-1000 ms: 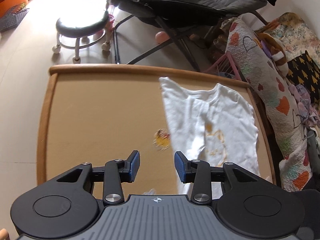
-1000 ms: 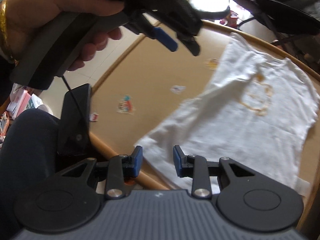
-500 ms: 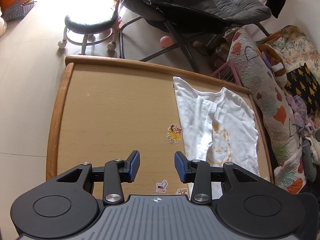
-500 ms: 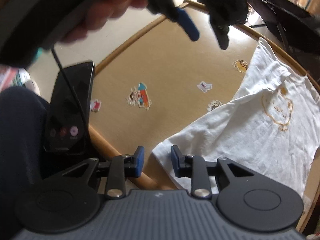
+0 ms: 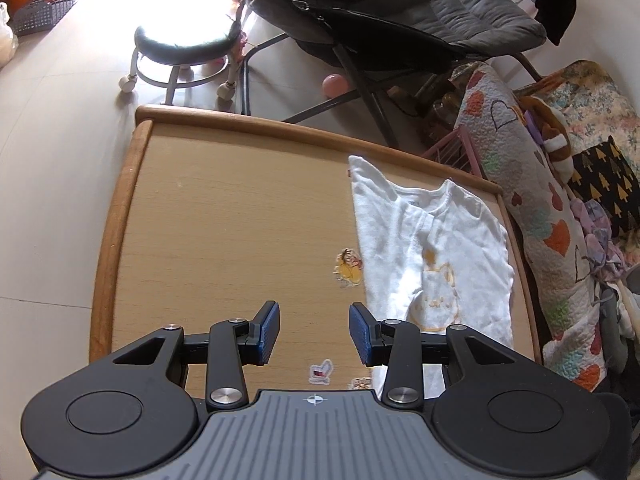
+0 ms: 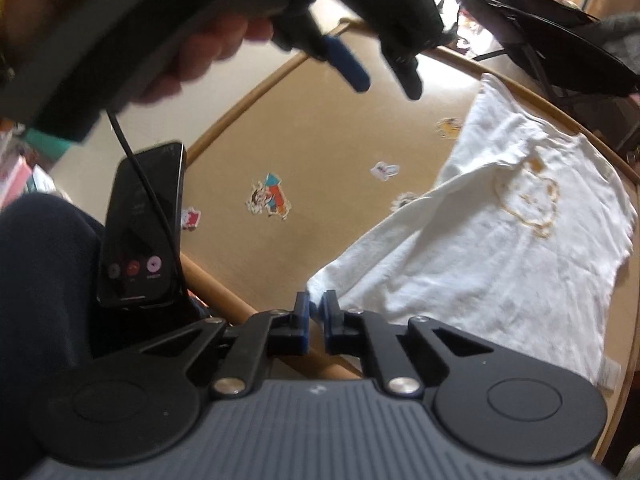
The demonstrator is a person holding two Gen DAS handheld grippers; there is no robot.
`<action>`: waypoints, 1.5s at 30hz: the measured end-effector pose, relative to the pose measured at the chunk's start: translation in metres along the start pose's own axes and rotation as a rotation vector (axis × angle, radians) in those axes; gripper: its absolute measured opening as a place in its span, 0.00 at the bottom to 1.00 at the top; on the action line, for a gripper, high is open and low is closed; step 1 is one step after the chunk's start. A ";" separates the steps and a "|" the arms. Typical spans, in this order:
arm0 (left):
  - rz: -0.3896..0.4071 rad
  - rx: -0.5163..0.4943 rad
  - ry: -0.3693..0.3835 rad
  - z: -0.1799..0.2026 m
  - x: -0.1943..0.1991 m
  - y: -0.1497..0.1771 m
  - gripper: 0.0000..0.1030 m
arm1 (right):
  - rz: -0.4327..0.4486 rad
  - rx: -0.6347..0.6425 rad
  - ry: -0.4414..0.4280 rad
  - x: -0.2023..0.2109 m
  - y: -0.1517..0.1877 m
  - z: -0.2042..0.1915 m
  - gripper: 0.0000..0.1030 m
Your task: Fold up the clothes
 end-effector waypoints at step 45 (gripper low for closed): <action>-0.108 -0.200 -0.090 0.107 -0.095 -0.006 0.40 | 0.053 -0.490 -0.120 0.026 0.052 0.099 0.11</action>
Point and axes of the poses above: each gripper's, at about its wrist camera, not at the fingertips, and x roughly against the way its jaws point, z to its right, y to its underside, the point moved 6 cm from there along -x, roughly the way its jaws point, and after that the axes turned 2 degrees about y, right-handed, at the moved point
